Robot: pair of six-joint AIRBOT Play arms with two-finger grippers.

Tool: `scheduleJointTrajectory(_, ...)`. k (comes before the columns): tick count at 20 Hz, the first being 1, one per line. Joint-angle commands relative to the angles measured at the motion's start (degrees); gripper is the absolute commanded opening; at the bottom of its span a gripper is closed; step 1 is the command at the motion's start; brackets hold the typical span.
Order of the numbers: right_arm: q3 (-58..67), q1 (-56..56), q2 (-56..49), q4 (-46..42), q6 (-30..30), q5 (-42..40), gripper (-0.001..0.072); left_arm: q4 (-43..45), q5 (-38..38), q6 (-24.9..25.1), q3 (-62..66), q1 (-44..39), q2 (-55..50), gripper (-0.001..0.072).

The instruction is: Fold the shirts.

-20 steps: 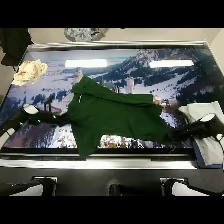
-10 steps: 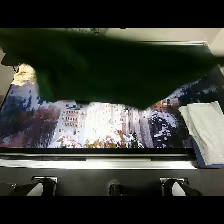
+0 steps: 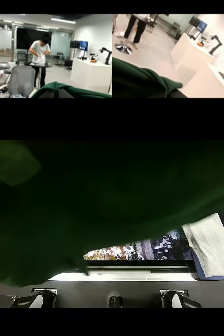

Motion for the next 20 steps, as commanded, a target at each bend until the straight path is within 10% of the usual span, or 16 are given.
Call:
scheduleJointTrajectory(1, 0.42, 0.07, -1.22, -0.57, 0.57, 5.35, 0.0046, 2.03, -3.74, -1.62, 0.28, 0.07, -1.18, 0.0023)
scheduleJointTrajectory(5, -0.07, 0.11, -15.1, 0.55, 0.48, 20.94, 0.0044, 7.5, -22.71, -2.32, -4.33, 0.07, -10.56, 0.0023)
scheduleJointTrajectory(9, -7.96, 4.72, -36.74, -3.76, 0.55, 29.44, 0.0044, 7.43, -22.25, 0.81, -21.29, -2.01, -24.57, 0.0024)
scheduleJointTrajectory(20, -9.7, 17.77, -63.12, -9.14, 16.37, -24.61, 0.0048, 3.67, 10.69, 4.52, -21.33, -8.13, -58.93, 0.0026)
